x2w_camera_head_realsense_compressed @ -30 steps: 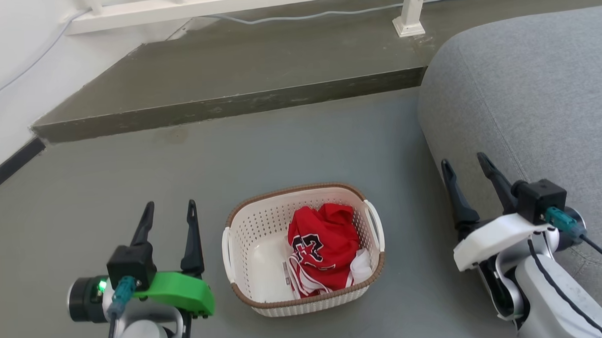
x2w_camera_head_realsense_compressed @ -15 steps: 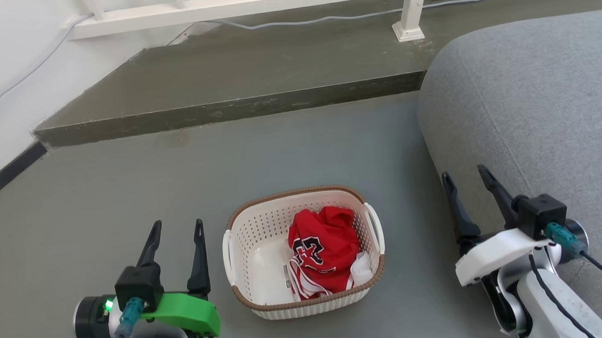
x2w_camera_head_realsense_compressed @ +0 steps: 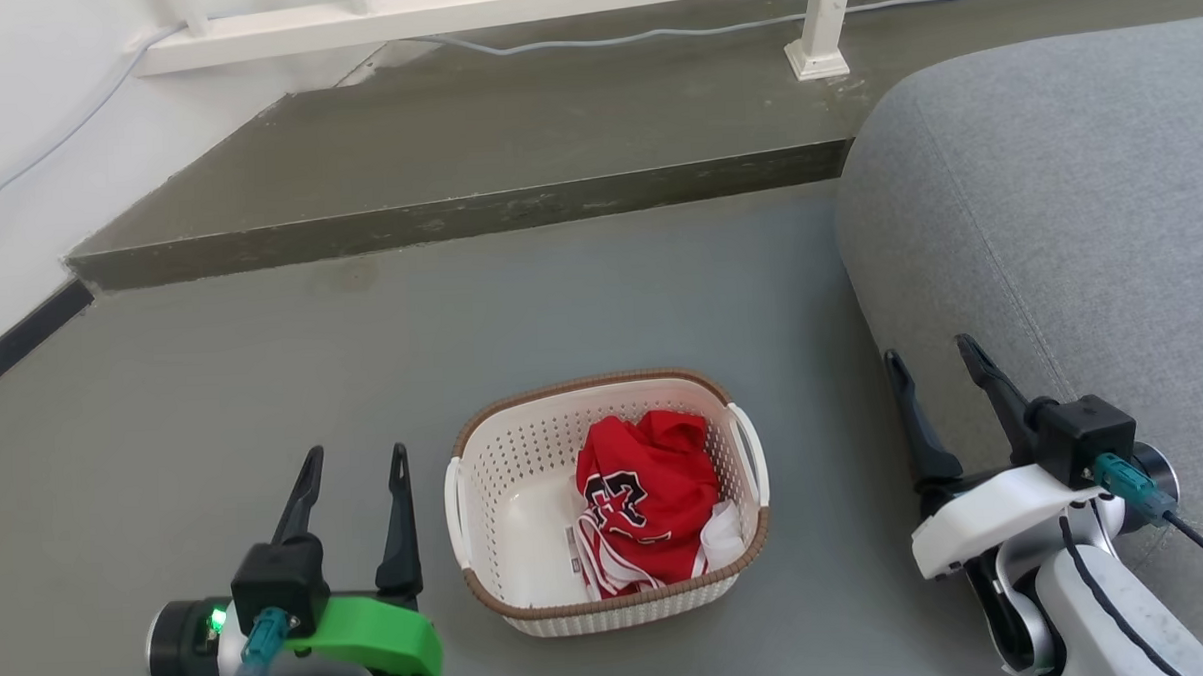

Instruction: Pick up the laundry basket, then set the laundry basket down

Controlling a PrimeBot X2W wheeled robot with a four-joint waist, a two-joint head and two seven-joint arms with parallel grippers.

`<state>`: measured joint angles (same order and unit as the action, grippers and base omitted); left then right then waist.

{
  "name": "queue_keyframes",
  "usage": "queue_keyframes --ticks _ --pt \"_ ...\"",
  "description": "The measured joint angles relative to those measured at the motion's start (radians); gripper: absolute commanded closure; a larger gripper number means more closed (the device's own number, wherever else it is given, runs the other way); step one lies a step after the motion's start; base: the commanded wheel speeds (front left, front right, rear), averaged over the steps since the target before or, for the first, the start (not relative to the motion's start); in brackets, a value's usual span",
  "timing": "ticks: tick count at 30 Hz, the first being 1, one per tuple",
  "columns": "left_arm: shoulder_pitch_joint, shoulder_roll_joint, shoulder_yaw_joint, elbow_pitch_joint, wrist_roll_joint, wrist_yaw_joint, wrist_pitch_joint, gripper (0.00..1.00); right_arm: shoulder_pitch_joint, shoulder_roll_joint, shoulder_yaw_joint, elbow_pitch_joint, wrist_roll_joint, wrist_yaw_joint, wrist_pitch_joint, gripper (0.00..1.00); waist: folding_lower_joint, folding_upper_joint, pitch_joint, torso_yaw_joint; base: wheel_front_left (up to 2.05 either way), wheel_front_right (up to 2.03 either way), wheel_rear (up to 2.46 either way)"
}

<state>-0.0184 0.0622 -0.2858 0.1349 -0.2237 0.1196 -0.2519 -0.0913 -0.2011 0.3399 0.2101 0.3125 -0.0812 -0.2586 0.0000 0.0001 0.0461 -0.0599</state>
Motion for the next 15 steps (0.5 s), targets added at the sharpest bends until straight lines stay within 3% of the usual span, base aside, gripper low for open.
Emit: queue_keyframes --ticks 1,15 --pt "0.000 -0.001 -0.001 0.001 0.000 0.000 0.000 1.00 0.001 0.001 0.001 0.004 0.000 0.000 0.000 1.00 0.0000 0.0000 0.000 0.000 0.00 0.00 0.00" --pt "0.041 -0.009 -0.008 0.017 -0.074 -0.014 0.005 1.00 0.041 0.024 -0.012 0.027 0.071 0.011 0.004 1.00 0.0000 0.0000 -0.003 0.005 0.00 0.00 0.00"
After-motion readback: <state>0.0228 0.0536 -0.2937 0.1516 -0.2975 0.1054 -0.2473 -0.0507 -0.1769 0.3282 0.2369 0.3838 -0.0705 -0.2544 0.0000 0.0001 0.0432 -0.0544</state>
